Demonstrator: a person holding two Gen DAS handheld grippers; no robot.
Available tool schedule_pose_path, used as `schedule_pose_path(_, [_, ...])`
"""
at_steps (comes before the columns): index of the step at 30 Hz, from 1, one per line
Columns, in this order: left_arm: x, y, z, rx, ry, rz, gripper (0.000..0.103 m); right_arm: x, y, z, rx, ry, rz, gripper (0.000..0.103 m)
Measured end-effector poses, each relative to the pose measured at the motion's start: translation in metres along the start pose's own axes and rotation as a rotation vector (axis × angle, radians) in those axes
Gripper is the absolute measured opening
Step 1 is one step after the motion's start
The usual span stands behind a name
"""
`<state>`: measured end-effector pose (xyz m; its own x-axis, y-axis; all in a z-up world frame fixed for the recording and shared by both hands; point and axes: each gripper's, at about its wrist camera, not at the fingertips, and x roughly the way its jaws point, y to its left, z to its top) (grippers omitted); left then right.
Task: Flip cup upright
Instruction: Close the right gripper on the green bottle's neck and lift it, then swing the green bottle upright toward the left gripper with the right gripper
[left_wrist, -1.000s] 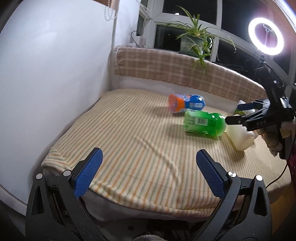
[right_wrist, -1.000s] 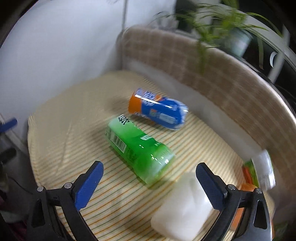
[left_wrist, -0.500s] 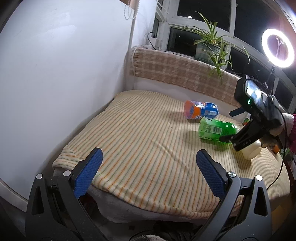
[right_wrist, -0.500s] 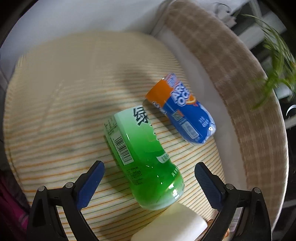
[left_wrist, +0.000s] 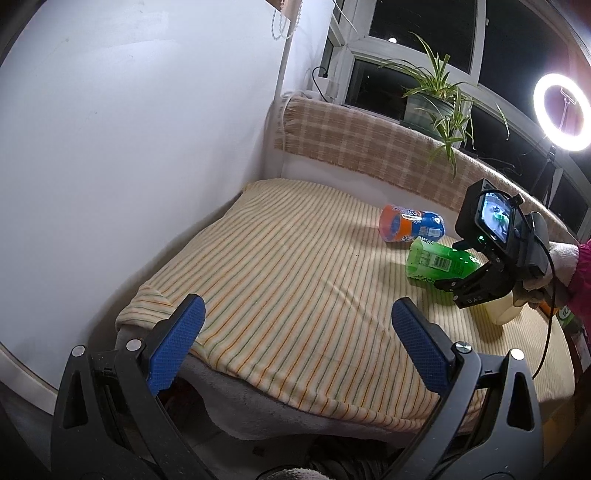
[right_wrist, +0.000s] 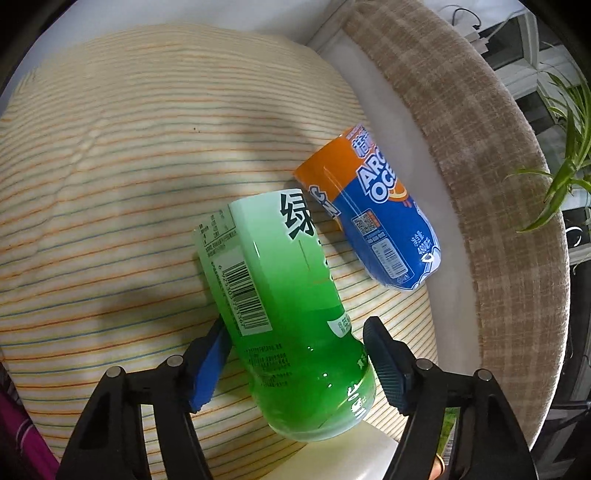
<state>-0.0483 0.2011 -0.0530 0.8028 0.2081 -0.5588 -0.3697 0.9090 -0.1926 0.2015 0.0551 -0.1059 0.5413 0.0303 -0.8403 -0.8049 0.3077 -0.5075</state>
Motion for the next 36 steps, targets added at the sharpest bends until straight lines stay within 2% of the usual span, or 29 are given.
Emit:
schedule_pose_path(6, [-0.002,-0.003,0.000,0.008,-0.003,0.000,0.102,-0.023,-0.009,-0.002,0.102,-0.087,0.046,0.073])
schedule_pose_path(10, [-0.004,-0.009,0.001,0.021,-0.008,-0.004,0.102,-0.046,-0.019,-0.011,0.218,-0.170,0.106,0.073])
schedule_pose_path(16, [-0.007,-0.022,0.001,0.043,-0.017,-0.022,0.102,-0.088,-0.039,-0.047,0.424,-0.313,0.221,0.073])
schedule_pose_path(20, [-0.007,-0.038,-0.001,0.065,-0.017,-0.054,0.102,-0.115,-0.046,-0.091,0.582,-0.386,0.294,0.073])
schedule_pose_path(26, [-0.003,-0.069,-0.006,0.113,-0.004,-0.130,0.102,-0.127,-0.053,-0.171,0.851,-0.414,0.355,0.073])
schedule_pose_path(31, [0.002,-0.097,-0.013,0.144,0.013,-0.192,0.102,-0.121,-0.055,-0.245,1.119,-0.394,0.388,0.073])
schedule_pose_path(36, [0.005,-0.125,-0.017,0.184,0.026,-0.251,0.102,-0.099,-0.050,-0.300,1.304,-0.336,0.421,0.073])
